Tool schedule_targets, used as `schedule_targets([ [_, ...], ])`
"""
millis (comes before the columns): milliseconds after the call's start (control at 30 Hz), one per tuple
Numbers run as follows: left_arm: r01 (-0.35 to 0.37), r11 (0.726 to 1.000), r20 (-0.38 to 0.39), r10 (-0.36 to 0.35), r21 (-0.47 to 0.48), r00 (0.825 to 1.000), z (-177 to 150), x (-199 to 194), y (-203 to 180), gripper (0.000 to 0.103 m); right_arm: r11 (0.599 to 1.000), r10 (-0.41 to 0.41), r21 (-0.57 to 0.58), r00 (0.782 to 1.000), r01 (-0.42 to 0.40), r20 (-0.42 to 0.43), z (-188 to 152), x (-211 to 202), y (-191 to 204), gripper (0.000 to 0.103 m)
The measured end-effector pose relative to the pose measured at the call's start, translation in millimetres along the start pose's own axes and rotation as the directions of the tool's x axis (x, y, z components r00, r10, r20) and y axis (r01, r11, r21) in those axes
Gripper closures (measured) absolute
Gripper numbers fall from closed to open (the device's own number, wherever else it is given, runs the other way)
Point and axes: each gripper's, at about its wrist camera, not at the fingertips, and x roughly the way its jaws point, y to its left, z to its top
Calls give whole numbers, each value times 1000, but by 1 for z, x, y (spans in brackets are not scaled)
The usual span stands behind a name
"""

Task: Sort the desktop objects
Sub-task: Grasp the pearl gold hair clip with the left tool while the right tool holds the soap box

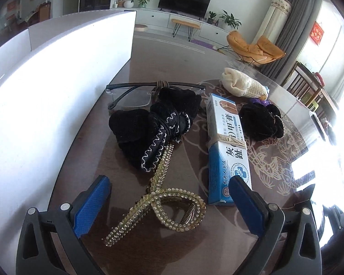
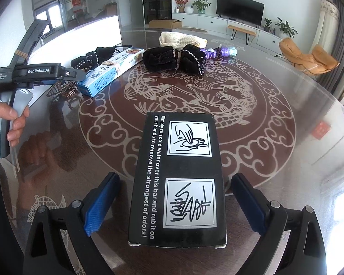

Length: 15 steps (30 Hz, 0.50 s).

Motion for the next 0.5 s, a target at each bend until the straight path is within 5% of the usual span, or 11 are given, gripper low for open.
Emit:
schedule_targets([
  [67, 19, 1000, 18, -19, -14, 1000, -3, -5, 3, 4, 1000, 0, 0, 1000, 0, 0, 0, 0, 0, 5],
  [100, 20, 1000, 27, -20, -12, 999, -4, -8, 4, 24, 1000, 0, 0, 1000, 0, 0, 0, 0, 0, 5],
  [167, 0, 1000, 19, 0, -2, 1000, -8, -8, 4, 44, 1000, 0, 0, 1000, 0, 0, 0, 0, 0, 5],
  [500, -35, 998, -34, 36, 51, 999, -53, -33, -21, 47, 1000, -1, 0, 1000, 1, 0, 0, 0, 0, 5],
])
